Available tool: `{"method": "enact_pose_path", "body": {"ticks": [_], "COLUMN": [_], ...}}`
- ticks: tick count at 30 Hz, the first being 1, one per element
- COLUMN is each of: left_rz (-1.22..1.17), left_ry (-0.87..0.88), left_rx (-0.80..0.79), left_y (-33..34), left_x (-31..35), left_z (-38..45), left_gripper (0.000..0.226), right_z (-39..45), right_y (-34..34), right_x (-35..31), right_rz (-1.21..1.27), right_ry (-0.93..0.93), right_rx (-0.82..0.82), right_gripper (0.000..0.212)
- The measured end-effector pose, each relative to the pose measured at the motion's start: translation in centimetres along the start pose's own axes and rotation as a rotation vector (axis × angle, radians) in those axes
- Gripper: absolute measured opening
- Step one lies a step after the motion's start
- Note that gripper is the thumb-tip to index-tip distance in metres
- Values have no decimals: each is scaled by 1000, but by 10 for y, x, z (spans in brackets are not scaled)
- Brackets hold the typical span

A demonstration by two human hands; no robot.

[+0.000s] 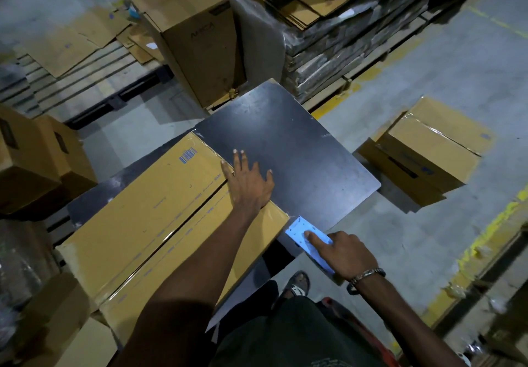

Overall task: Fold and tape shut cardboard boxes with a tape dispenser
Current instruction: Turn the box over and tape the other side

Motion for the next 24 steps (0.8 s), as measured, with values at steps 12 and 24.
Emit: {"method": "enact_pose_path", "body": {"ticks": [12,24], "left_rz": [-2,3], "left_ry": [-3,6], "left_rx": [6,10], "left_y": [0,-1], "left_x": [2,2], "left_z": [-1,-1], "left_gripper": [78,78], "right_z": [36,56], "right_y": [0,32], "right_x": [4,67], "right_rz": [36,213], "right_ry": [45,180], "right_rx": [39,85], "right_gripper": [75,73]}}
Point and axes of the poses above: each hand's wrist, its own z-axis towards the middle knuckle, its own y-axis out of the palm, x = y × z, the point moved 4 cm from there along z, towards the middle knuckle, and after that the axes turned 11 degrees about -x, right-handed, at the moved point
